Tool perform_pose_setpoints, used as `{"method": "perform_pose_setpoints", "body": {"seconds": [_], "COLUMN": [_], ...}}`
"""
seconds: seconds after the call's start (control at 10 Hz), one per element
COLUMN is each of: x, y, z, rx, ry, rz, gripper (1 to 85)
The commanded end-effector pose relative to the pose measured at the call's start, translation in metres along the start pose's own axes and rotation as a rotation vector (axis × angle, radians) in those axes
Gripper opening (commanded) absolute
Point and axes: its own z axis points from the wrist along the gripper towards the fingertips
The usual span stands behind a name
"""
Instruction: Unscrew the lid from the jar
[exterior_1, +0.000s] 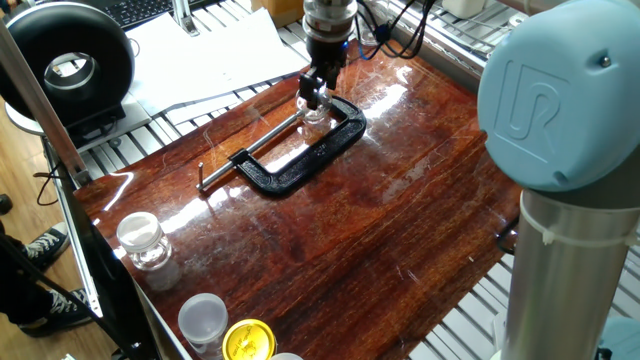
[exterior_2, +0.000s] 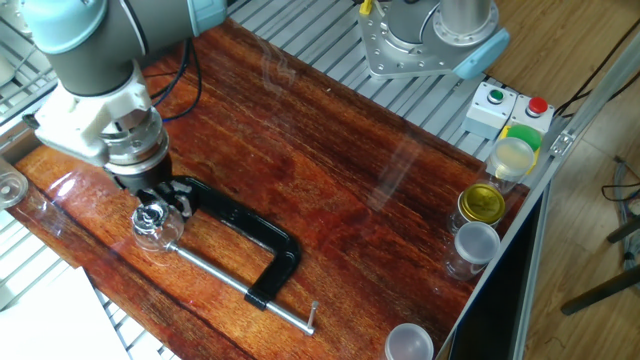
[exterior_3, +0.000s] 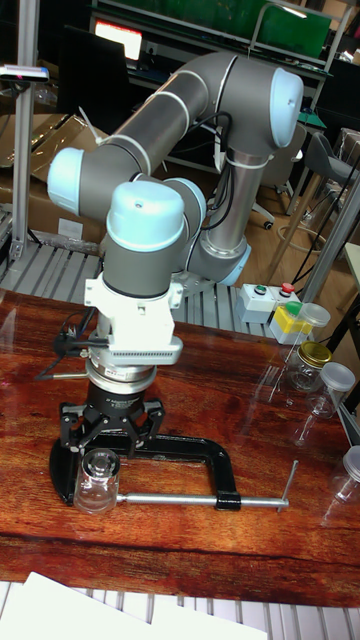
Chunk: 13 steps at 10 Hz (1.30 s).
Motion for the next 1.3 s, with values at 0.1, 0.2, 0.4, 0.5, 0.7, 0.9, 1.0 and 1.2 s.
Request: {"method": "perform_pose_setpoints", "body": {"seconds": [0.1, 0.2, 0.4, 0.5, 0.7, 0.9, 1.0, 1.2], "x": [-0.007, -0.007, -0.007, -0.007, -0.008, -0.008, -0.009, -0.008], "y": [-0.002, -0.003, -0.004, -0.007, -0.008, -0.01, -0.01, -0.012], "z": [-0.001, -0.001, -0.001, -0.001, -0.001, -0.001, -0.001, -0.001], "rx": [-0.026, -0.023, -0.02, -0.011, -0.008, -0.004, -0.004, 0.004], "ry": [-0.019, -0.018, -0.017, -0.016, -0.014, -0.011, -0.011, -0.007], "rz": [0.079, 0.084, 0.08, 0.077, 0.075, 0.09, 0.096, 0.104], "gripper": [65.3, 64.7, 64.0, 63.7, 63.3, 62.0, 62.0, 61.7]}}
